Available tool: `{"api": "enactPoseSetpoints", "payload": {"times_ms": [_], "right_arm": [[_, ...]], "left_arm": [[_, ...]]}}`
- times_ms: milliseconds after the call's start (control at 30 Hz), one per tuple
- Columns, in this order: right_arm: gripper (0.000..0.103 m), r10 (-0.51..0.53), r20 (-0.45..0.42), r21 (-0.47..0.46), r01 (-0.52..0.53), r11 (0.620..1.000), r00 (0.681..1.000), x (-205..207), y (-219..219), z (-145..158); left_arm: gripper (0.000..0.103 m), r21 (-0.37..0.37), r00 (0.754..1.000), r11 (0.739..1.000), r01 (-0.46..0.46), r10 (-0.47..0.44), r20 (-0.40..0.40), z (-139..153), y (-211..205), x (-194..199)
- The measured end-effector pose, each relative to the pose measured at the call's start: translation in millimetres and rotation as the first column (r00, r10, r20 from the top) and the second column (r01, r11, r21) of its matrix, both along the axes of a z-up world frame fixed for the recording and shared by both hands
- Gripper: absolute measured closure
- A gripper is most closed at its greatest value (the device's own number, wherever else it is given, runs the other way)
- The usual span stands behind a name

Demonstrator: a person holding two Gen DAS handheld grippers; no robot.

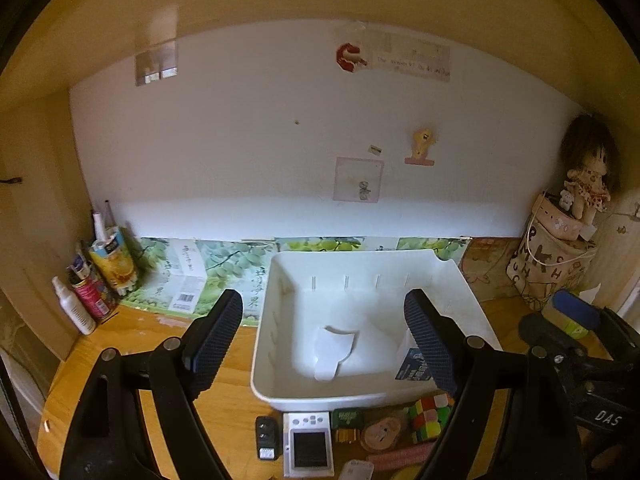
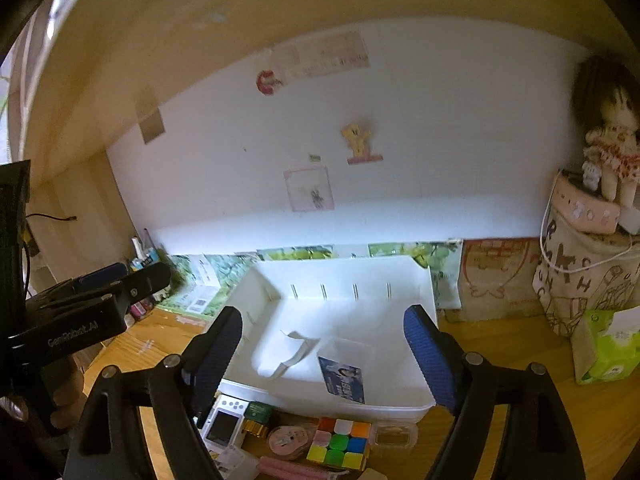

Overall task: Organize rigid objects
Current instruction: 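Open both grippers to drop the scoop and box into the bin, then withdraw both grippers and move them toward the remaining items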

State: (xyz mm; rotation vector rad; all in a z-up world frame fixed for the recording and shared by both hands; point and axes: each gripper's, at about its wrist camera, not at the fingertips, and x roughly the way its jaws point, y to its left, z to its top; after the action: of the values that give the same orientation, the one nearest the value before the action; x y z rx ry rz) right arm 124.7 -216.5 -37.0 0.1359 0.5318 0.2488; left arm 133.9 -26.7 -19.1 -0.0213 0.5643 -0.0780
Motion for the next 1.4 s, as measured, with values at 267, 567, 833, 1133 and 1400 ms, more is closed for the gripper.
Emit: {"api": "enactPoseSetpoints", "payload": {"times_ms": [267, 567, 833, 1133, 1400], "right_arm": [[0.012, 0.004, 0.079, 0.017, -0.006, 1.0, 0.997, -39, -6, 19], [0.012, 0.03, 0.109, -0.028, -0.027, 0.999, 0.994, -85, -10, 14], [0.012, 0.095, 0.075, -0.087, -0.088, 0.992, 0.993, -124, -2, -10], [0.012, 0.215, 0.021, -0.174, -0.208, 0.962, 0.976, -148, 12, -46], [0.012, 0.288, -0.086, -0.154, -0.298, 0.942, 0.954, -136, 22, -73]], "left_arm": [[0.017, -0.012, 0.997, 0.998, -0.065, 0.066, 0.044, 13, 14, -38], [0.017, -0.027, 0.997, 0.996, -0.08, 0.08, -0.001, 3, 10, -72], [0.017, 0.005, 0.99, 0.999, -0.053, 0.054, -0.133, -25, -3, -90], [0.017, 0.037, 0.946, 0.999, -0.008, 0.02, -0.324, -59, -14, -86], [0.017, 0.035, 0.864, 0.998, 0.053, -0.028, -0.503, -88, -25, -72]]}}
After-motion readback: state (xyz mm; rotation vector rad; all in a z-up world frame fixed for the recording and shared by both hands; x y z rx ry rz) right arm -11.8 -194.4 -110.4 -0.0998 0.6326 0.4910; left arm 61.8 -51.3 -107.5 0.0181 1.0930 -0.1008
